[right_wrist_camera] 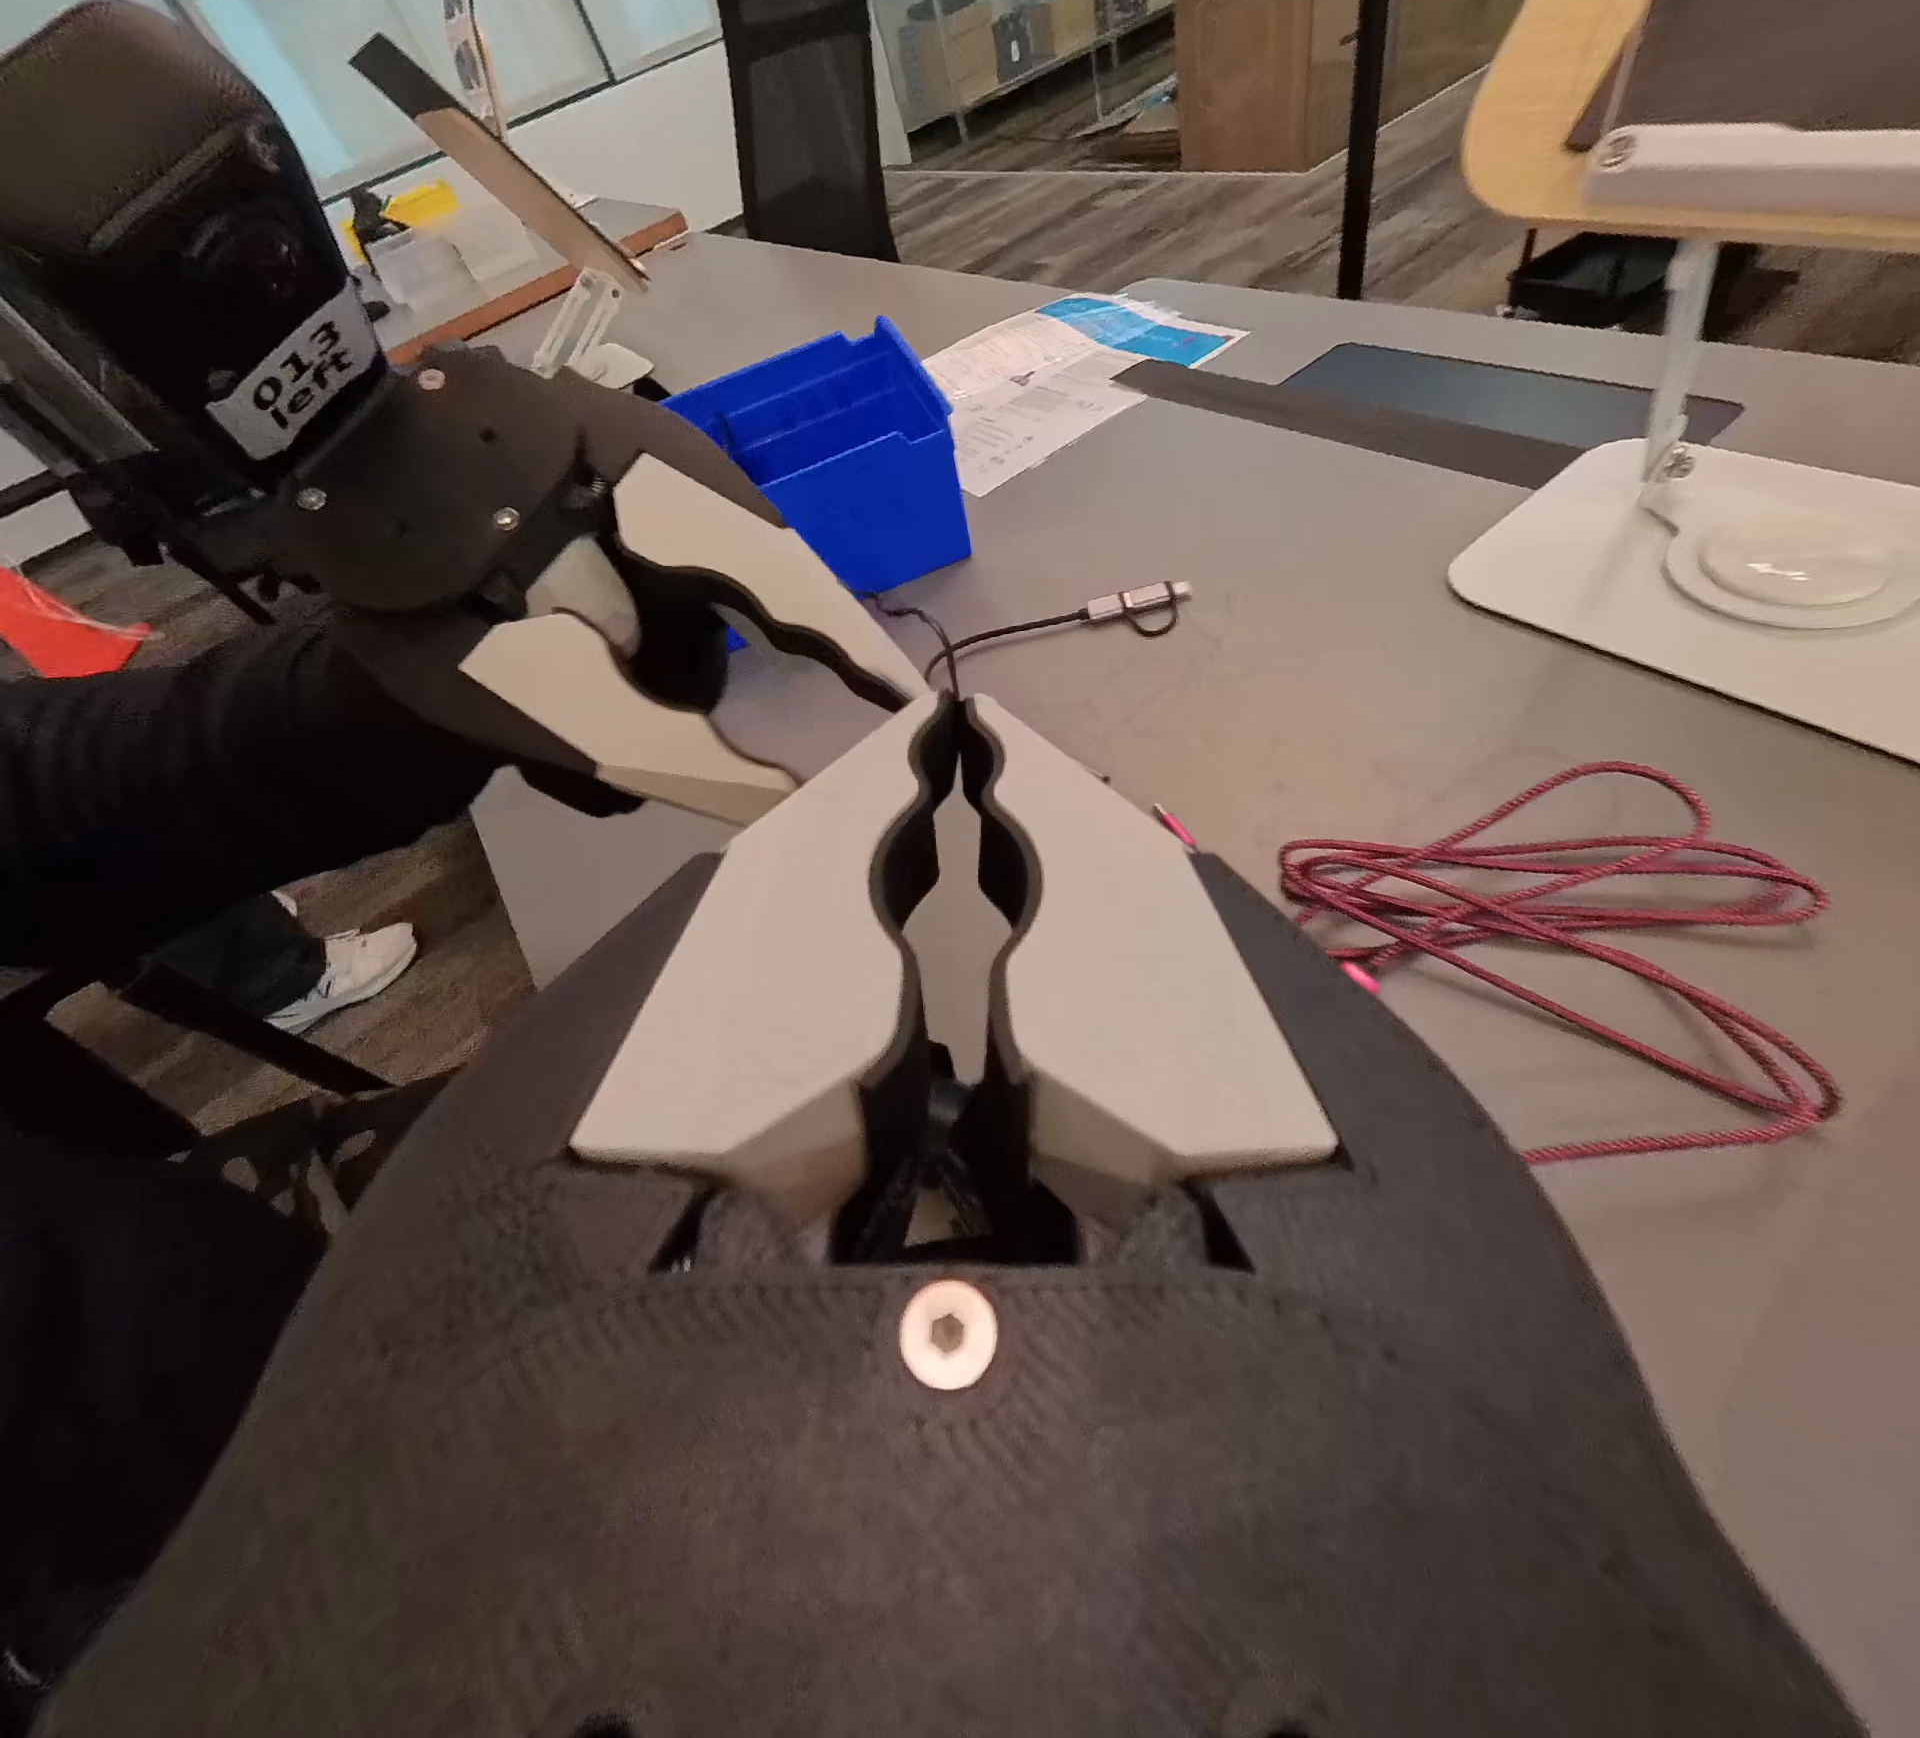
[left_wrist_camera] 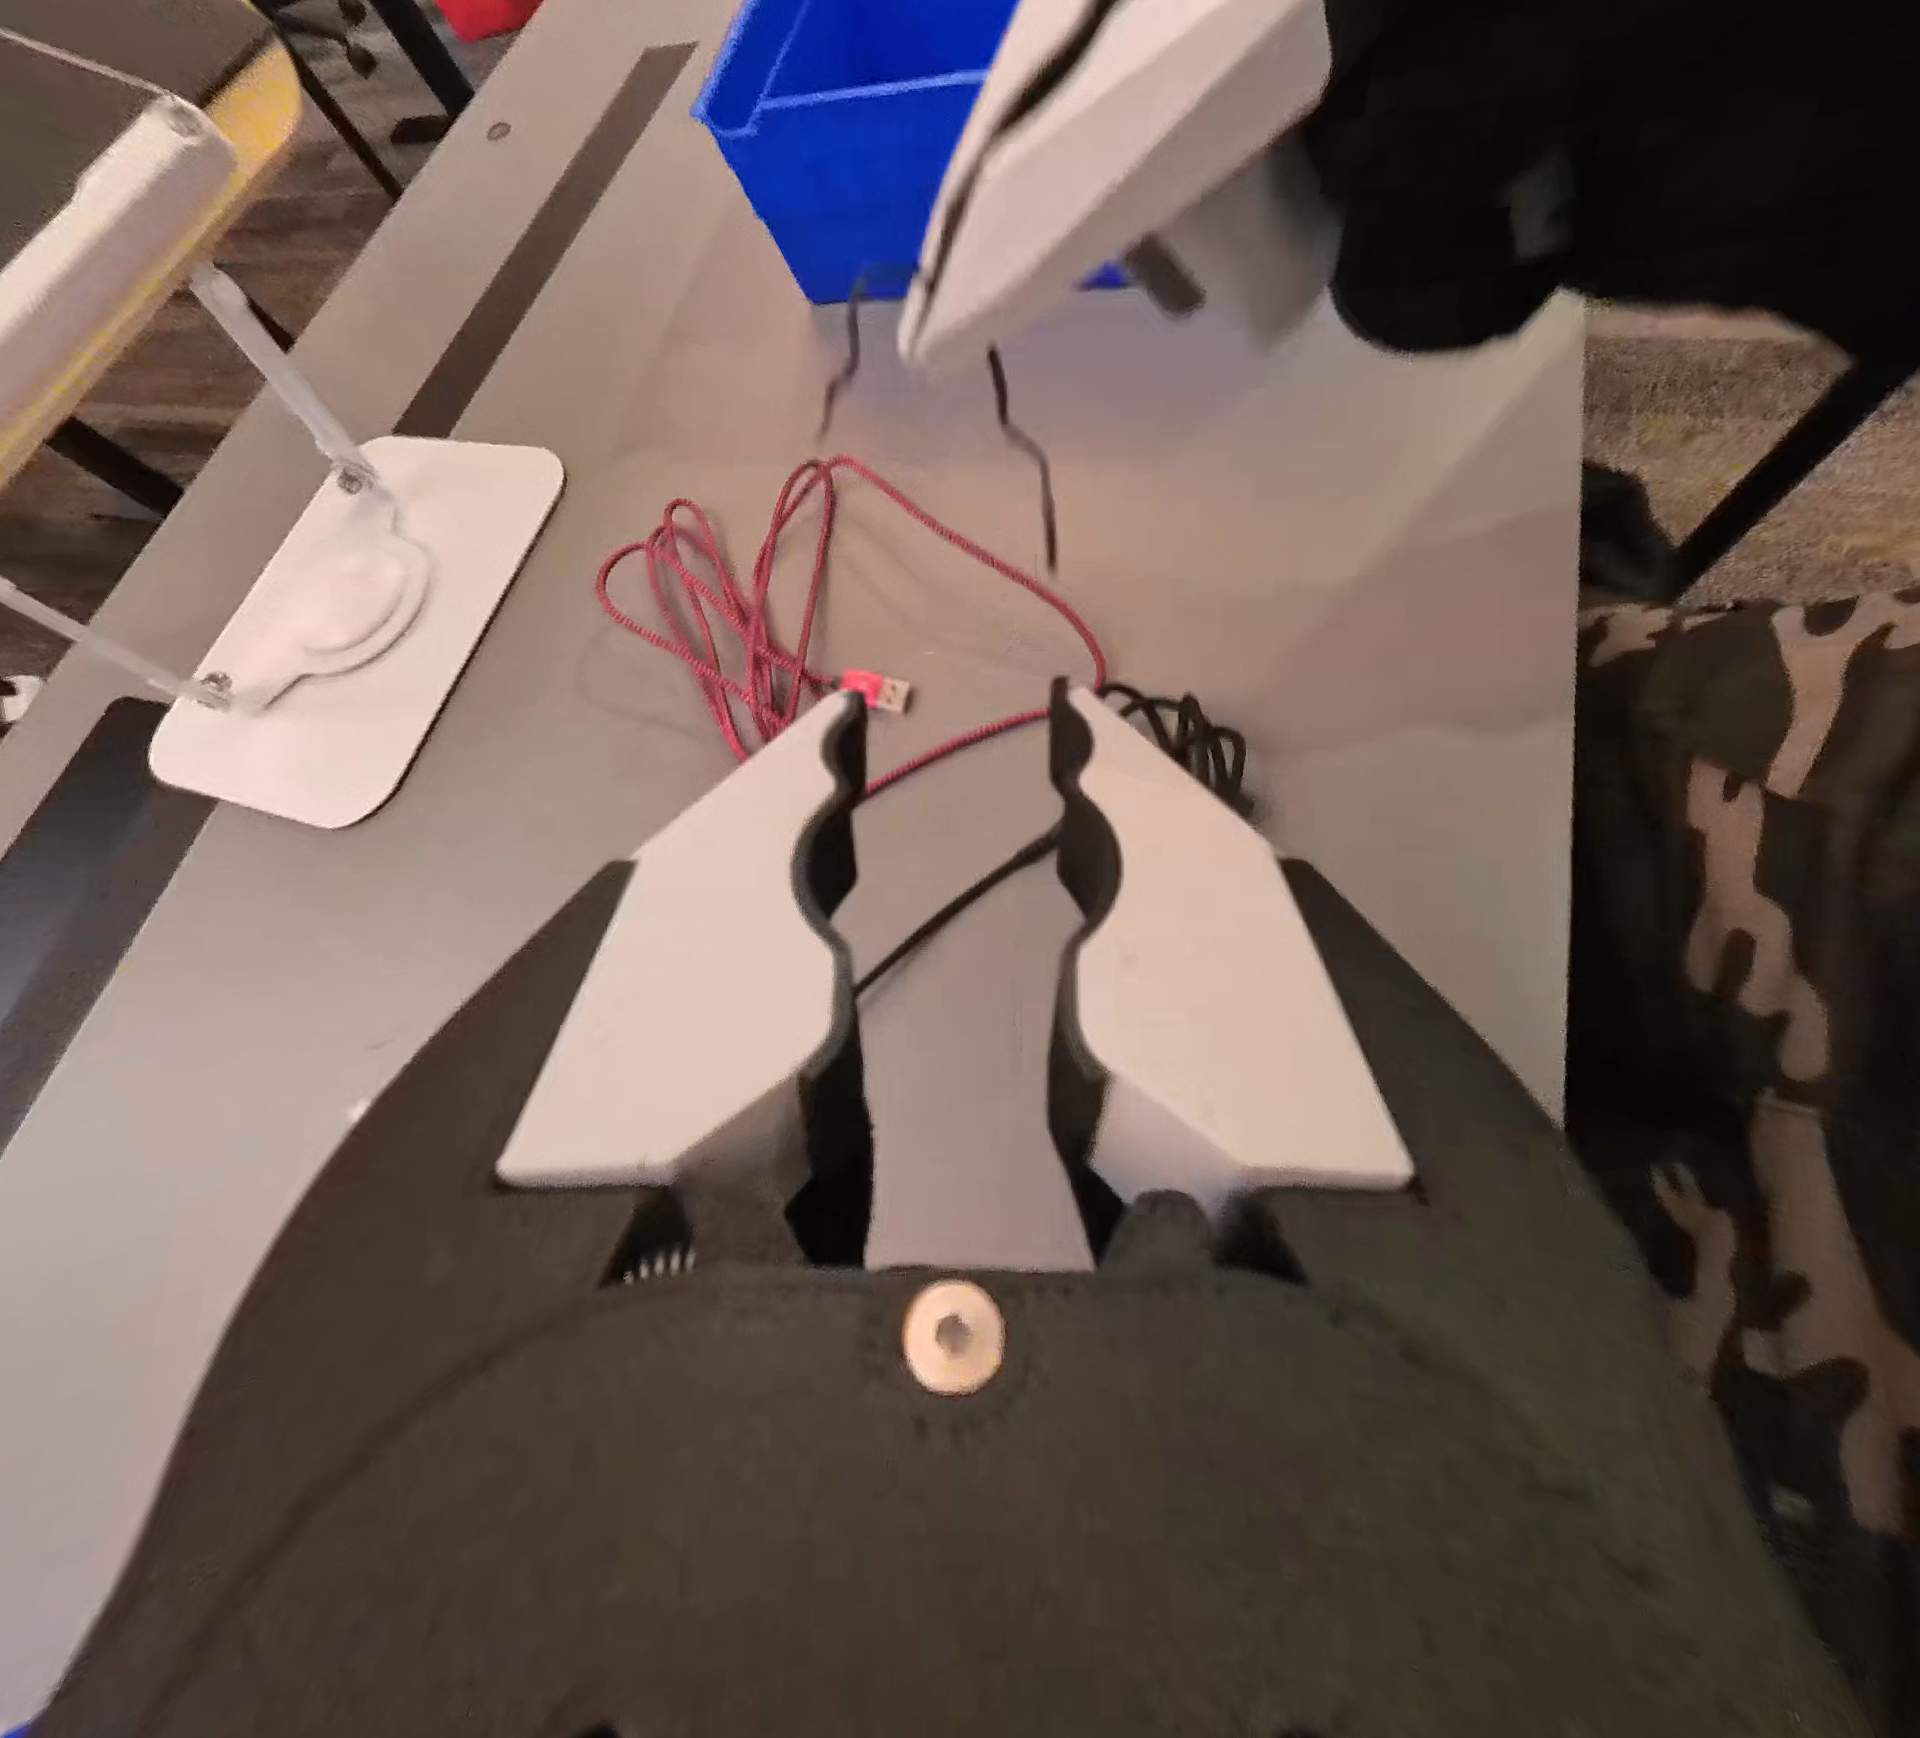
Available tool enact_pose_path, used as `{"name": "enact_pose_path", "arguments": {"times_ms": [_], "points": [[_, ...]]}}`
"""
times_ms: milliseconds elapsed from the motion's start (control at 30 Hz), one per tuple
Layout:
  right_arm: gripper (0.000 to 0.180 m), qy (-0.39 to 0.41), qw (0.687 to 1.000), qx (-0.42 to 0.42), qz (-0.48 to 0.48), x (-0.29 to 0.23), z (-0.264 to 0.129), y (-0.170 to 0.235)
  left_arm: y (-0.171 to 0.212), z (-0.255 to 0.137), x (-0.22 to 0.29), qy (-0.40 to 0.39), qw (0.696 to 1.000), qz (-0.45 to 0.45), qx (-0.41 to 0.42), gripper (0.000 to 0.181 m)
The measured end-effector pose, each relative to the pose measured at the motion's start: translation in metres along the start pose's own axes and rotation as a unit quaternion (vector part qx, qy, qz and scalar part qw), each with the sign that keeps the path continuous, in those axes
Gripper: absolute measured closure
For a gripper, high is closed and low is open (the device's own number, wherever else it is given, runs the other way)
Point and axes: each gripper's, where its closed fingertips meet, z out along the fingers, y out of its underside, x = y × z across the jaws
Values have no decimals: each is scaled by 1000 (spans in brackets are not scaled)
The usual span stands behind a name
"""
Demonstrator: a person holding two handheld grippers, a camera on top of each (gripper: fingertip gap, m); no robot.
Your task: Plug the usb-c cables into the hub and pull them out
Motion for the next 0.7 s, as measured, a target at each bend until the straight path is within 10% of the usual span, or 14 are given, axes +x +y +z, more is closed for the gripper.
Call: {"name": "enact_pose_path", "arguments": {"times_ms": [400, 700], "points": [[180, 51, 998, -35, -11, 30, -34, 24, 127, 50, 82, 74, 956, 3, -284, 107], [180, 28, 999, -28, -5, 24, -38, 26, 122, 60, 75, 62, 968, -37, -241, 170]]}}
